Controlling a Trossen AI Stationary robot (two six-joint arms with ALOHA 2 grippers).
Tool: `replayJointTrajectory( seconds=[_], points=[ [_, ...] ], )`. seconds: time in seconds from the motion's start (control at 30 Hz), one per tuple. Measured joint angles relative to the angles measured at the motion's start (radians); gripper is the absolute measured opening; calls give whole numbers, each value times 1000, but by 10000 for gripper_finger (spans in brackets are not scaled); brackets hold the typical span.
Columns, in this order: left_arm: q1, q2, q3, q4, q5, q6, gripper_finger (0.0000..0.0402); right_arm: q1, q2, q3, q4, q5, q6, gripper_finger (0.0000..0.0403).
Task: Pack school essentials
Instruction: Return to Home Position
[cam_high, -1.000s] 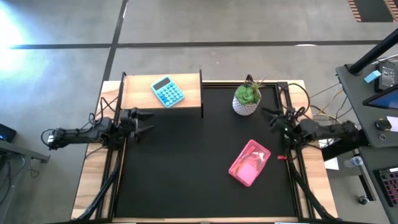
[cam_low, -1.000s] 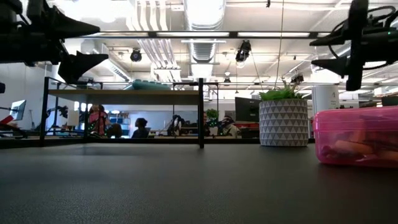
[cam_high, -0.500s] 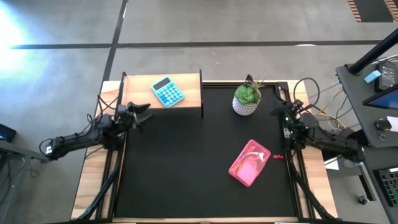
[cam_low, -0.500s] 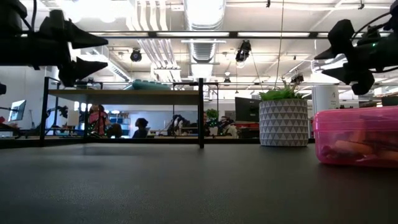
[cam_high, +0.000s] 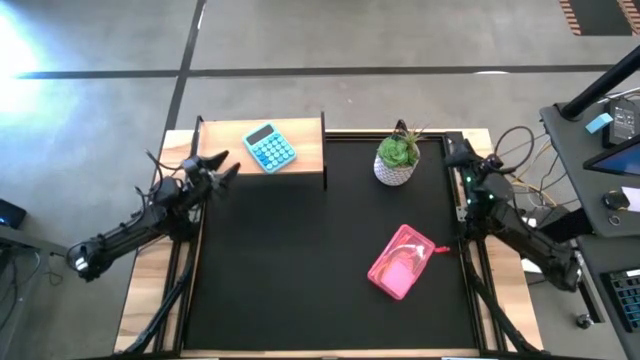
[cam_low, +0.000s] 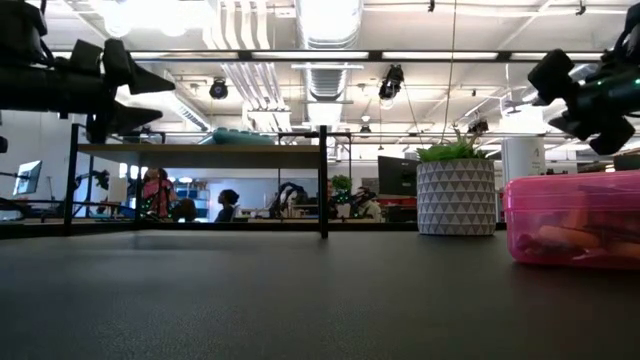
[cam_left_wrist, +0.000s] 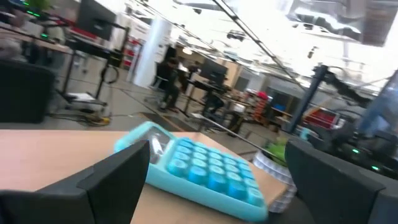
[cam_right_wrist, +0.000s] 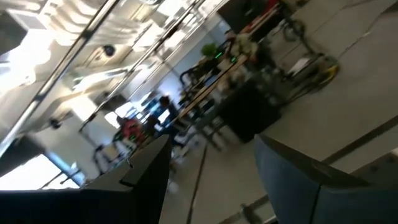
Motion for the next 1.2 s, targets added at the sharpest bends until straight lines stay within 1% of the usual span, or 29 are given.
replayJointTrajectory(
  seconds=[0.13,0.27,0.67,0.77,1.2],
  points=[
    [45,1,0,0,0,0,357,-76,0,0,0,0,0,219],
    [67,0,0,0,6,-1,357,-141,0,0,0,0,0,219],
    [87,0,-1,1,6,-1,357,-298,-1,0,0,0,0,219],
    [87,5,-1,1,6,0,357,-316,-1,0,0,1,0,219],
    [87,26,-1,3,5,4,357,-317,36,0,-1,1,0,219]
  ],
)
